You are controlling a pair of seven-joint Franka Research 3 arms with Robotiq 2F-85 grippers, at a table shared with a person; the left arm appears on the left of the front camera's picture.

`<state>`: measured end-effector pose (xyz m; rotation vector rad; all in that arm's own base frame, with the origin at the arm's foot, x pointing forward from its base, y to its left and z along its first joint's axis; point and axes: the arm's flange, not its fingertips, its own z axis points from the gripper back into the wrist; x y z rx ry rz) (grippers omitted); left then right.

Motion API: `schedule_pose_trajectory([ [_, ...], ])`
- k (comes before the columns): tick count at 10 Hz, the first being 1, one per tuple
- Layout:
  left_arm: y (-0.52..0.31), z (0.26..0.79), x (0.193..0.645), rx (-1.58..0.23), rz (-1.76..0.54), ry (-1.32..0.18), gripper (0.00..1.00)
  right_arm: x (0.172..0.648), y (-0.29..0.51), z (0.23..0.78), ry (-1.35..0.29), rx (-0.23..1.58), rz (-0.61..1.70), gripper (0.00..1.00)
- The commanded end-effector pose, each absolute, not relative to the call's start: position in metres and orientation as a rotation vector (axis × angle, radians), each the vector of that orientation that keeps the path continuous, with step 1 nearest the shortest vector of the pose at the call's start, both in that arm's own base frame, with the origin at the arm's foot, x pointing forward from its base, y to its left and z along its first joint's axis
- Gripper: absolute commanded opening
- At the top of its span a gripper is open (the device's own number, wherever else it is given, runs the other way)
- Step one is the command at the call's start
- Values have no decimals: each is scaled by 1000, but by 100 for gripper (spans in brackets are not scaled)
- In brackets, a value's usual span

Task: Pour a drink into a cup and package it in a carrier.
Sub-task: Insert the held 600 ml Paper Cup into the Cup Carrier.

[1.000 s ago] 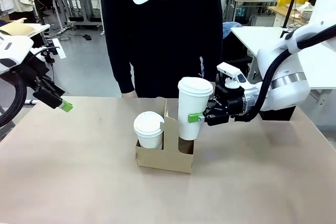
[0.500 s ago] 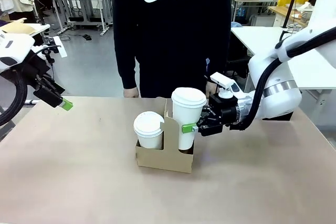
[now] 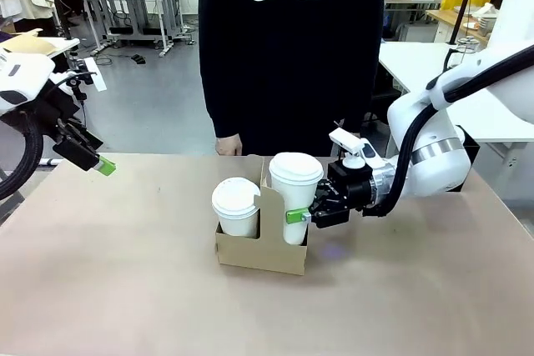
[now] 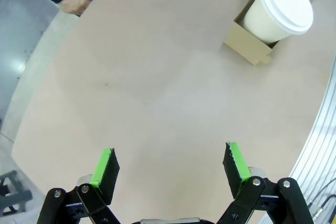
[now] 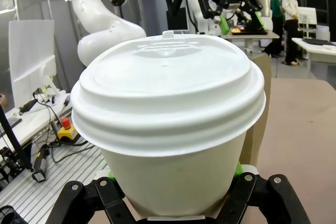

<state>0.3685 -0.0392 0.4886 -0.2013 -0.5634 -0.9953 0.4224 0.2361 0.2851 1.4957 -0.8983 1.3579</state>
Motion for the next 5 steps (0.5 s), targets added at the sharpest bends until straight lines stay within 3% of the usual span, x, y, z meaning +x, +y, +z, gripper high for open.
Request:
schedule_pose_trajectory([
  [1,-38,489,368,-210,-1002,-574,100,432,239,273,-925,1482,1414,81],
  [5,-38,489,368,-210,-1002,-574,100,439,233,256,-941,1447,1457,81],
])
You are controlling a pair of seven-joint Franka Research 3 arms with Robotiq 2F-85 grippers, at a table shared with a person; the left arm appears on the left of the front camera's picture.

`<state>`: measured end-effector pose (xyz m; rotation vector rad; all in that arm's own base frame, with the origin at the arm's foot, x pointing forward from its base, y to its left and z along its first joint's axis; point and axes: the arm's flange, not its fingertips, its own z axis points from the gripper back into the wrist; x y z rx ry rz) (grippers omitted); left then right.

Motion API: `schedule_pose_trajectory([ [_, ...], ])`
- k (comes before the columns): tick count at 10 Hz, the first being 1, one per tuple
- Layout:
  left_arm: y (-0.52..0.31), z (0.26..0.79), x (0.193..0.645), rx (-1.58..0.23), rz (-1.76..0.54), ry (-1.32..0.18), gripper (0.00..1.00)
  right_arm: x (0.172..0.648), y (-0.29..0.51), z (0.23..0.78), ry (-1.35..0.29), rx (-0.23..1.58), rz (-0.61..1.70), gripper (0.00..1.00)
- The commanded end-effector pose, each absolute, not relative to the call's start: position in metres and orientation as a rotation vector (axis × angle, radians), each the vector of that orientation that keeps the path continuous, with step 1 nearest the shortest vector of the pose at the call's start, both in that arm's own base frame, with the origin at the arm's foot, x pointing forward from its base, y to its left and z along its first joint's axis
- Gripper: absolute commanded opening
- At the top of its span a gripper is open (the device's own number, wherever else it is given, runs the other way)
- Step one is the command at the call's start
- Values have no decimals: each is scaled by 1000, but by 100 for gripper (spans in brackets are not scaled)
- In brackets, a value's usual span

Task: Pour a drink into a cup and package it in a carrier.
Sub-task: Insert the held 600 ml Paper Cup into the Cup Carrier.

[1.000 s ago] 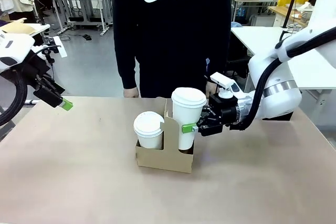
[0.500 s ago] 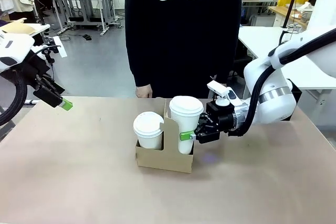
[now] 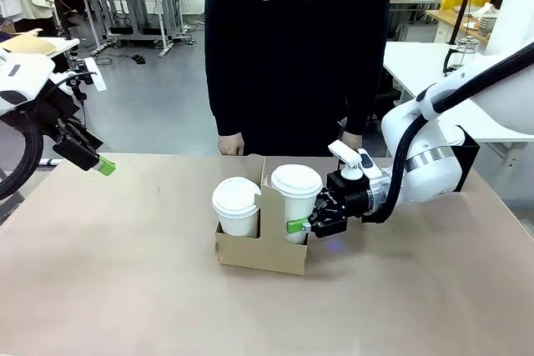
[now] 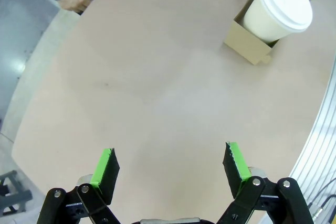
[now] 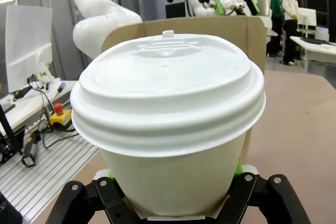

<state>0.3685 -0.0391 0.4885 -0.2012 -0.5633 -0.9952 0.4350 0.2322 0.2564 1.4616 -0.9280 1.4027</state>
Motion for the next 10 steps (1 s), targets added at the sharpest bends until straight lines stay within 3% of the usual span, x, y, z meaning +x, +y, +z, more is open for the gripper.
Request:
schedule_pose_trajectory([
  [1,-38,489,368,-210,-1002,-574,100,439,231,253,-935,1442,1473,81],
  [5,-38,489,368,-210,-1002,-574,100,440,228,251,-945,1428,1528,81],
  [6,-38,489,368,-210,-1002,-574,100,440,228,253,-942,1407,1564,100],
  [10,-38,489,368,-210,-1002,-574,100,440,207,276,-979,1348,1583,100],
])
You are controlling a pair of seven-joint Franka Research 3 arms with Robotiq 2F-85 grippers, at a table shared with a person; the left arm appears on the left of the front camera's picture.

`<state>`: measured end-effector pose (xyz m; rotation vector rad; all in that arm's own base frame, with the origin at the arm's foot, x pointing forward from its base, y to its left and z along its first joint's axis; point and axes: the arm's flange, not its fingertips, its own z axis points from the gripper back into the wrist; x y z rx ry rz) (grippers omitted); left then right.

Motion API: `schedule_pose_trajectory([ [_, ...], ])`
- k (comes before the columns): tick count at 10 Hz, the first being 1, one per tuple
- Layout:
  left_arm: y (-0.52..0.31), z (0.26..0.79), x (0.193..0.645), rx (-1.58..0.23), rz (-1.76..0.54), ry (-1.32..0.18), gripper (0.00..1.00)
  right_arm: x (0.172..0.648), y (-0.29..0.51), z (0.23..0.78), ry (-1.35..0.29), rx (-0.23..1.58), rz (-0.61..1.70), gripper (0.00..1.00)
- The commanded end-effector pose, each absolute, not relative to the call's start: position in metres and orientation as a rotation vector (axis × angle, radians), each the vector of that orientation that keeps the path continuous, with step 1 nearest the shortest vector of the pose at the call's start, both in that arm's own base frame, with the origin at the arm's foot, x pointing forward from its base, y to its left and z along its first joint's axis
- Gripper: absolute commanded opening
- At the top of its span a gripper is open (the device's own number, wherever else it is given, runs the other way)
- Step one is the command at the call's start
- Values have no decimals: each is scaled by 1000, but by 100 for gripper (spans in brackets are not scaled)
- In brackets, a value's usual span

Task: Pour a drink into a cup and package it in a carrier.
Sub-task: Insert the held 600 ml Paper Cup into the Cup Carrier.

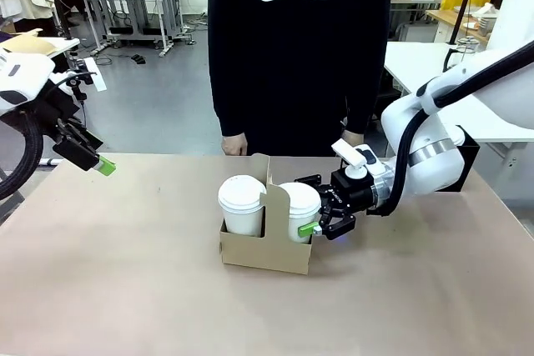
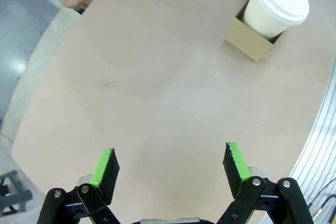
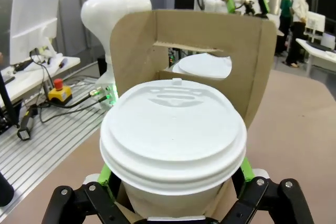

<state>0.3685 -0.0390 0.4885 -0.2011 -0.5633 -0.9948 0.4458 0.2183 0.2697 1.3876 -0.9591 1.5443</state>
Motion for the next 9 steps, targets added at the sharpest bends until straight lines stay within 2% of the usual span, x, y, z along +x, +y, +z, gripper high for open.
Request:
schedule_pose_trajectory([
  [1,-38,489,368,-210,-1002,-574,100,443,197,282,-993,1337,1574,100],
  [5,-38,489,368,-210,-1002,-574,100,456,162,298,-912,1250,1523,100],
  [6,-38,489,368,-210,-1002,-574,100,454,146,308,-903,1170,1474,100],
  [9,-38,489,368,-210,-1002,-574,100,424,76,365,-827,931,1172,100],
])
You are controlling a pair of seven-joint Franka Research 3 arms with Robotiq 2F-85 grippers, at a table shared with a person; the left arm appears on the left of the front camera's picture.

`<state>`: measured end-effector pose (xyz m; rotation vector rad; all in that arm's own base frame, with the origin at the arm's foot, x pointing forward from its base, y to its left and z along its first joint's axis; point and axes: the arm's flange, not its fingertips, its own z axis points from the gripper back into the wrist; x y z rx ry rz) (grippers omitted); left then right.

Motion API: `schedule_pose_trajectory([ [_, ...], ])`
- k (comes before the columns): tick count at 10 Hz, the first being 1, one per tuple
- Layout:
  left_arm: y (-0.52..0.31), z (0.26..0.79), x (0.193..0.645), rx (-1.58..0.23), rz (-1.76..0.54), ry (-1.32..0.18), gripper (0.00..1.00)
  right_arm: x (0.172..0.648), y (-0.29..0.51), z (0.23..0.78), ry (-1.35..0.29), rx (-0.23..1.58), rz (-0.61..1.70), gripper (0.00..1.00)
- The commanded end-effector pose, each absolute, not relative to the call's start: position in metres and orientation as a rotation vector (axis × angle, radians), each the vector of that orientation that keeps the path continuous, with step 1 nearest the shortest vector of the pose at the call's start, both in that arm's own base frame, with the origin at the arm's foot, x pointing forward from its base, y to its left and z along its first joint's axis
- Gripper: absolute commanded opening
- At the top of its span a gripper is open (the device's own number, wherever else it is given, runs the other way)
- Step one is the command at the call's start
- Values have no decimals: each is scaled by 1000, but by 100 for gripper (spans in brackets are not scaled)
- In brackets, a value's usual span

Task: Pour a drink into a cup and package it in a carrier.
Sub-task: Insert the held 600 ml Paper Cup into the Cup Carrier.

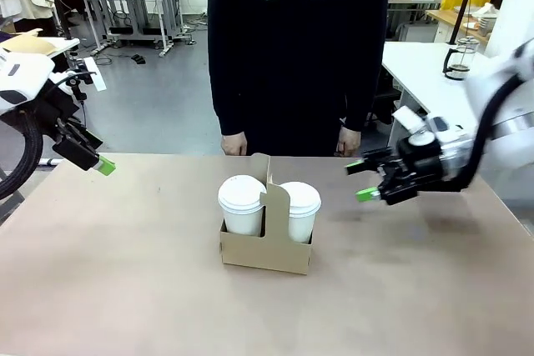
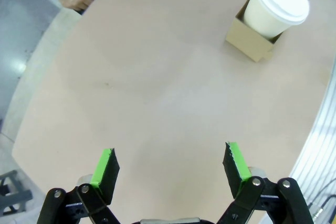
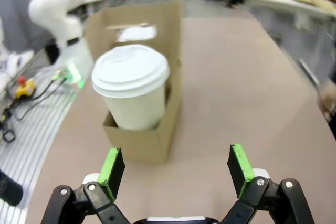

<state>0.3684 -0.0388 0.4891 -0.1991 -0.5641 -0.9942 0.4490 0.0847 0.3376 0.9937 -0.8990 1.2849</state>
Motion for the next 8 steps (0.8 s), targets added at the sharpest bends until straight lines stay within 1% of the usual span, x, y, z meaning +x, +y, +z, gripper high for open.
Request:
schedule_pose_trajectory([
  [1,-38,489,368,-210,-1002,-574,100,414,56,379,-810,831,1075,100],
  [2,-38,489,368,-210,-1002,-574,100,405,38,390,-790,733,985,100],
  [3,-38,489,368,-210,-1002,-574,100,396,18,399,-807,581,885,100],
  [4,-38,489,368,-210,-1002,-574,100,388,4,405,-815,509,831,100],
  [6,-38,489,368,-210,-1002,-574,100,376,-15,408,-793,426,769,100],
  [8,-38,489,368,-210,-1002,-574,100,369,-23,409,-792,427,771,100],
])
